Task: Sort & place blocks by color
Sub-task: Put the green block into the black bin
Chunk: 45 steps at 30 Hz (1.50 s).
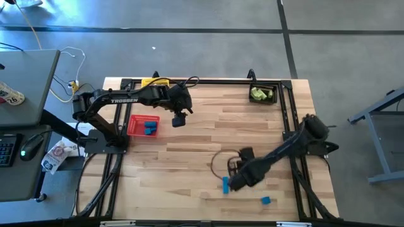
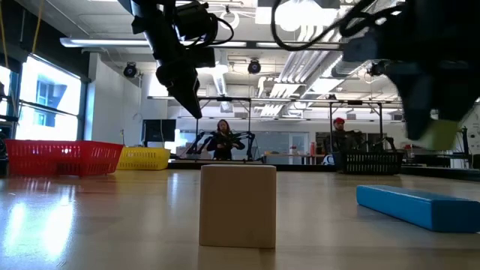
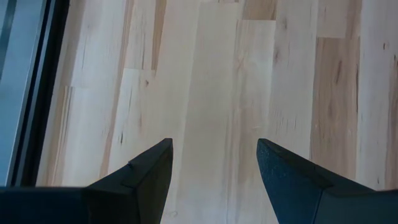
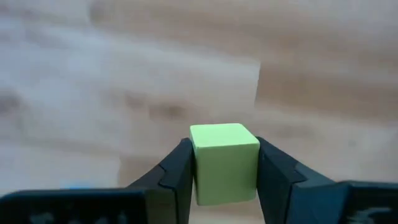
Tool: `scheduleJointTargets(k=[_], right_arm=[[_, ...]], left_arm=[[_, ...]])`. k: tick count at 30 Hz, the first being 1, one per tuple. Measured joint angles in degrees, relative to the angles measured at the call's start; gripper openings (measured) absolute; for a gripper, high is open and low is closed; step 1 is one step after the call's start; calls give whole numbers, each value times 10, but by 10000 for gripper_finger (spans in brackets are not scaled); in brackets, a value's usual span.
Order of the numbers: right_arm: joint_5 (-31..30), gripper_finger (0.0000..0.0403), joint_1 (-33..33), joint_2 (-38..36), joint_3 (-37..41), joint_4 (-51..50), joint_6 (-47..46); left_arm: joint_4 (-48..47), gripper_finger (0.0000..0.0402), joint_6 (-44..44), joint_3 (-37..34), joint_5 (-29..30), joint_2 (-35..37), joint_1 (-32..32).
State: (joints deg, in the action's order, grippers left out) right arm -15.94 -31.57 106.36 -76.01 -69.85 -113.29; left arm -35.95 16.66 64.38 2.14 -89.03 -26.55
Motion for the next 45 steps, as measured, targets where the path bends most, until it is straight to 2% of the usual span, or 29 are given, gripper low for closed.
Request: scheduleJointTargets(k=[12,18,24,27,35,38,45], right_arm=[[-134,111,218,-116,0,-130,262],[-185,111,350,-158,0,-135,409],[-207,111,493,-164,0,-125,540],[-189,111,564,-160,0,-94,612],[-57,111,718,-140,0,-28,766],[-26,111,752,-122,0,-23,798],[1,111,796,-75,0,-10,836]], left_arm=[[1,218,30,0,0,0,0],[2,218,30,0,0,0,0],[2,218,18,0,0,0,1],[2,218,8,0,0,0,5],[-4,218,-15,0,0,0,32],[-4,218,-15,0,0,0,47],[-4,218,-17,0,0,0,85]])
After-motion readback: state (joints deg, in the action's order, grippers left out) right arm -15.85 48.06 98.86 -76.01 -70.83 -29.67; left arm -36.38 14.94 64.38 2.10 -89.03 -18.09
